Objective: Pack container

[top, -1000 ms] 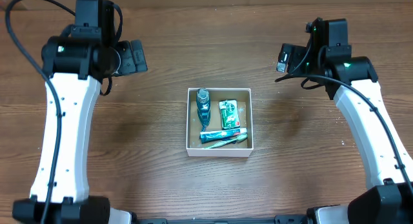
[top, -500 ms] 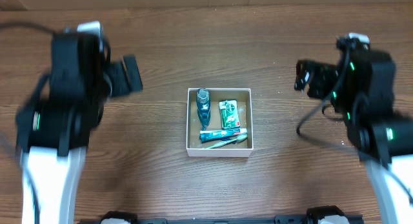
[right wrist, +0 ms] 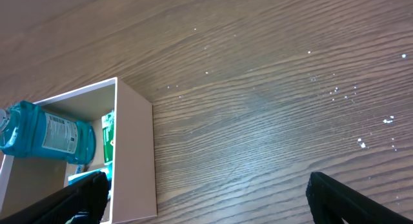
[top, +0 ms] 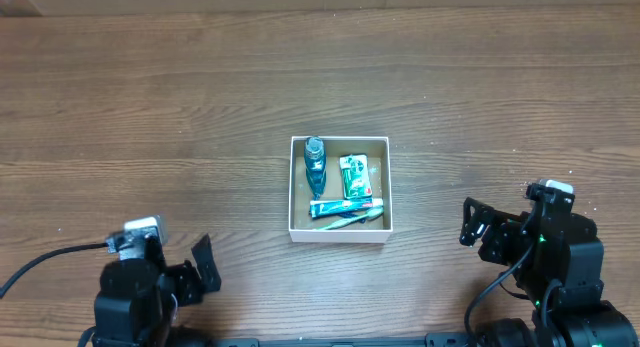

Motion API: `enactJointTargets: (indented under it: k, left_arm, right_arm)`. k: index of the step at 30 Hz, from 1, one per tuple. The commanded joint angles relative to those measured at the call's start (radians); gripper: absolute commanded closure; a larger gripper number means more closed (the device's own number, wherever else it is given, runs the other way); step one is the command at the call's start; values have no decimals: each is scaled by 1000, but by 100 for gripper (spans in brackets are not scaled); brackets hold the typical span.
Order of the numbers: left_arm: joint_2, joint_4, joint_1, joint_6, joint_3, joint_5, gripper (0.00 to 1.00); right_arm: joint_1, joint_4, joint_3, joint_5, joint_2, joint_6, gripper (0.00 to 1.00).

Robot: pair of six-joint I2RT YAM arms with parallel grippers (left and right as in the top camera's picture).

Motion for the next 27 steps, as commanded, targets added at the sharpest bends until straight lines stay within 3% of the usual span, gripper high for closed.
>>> enactJointTargets:
  k: [1,10,14,20,24,27]
  left_arm:
    - [-4,-44,-5,-20,-5,-13,0]
    - [-4,-44,-5,-20,-5,-13,0]
    - [-4,-44,-5,-20,-5,-13,0]
    - [-4,-44,-5,-20,-5,-13,0]
    - [-4,-44,-5,-20,-5,-13,0]
    - [-4,-45,-5,-20,-5,-13,0]
  right_arm:
    - [0,5,-5,10,-3,11,0]
    - [-8,50,-13,41,-75,-32,0]
    - [-22,338,-178,-19,-271,-161,0]
    - [-24,677,-481,-33,-527,-195,0]
    - [-25,878,-618,-55,-552,-224,0]
    - [-26,922,-682,-69,-552,-307,0]
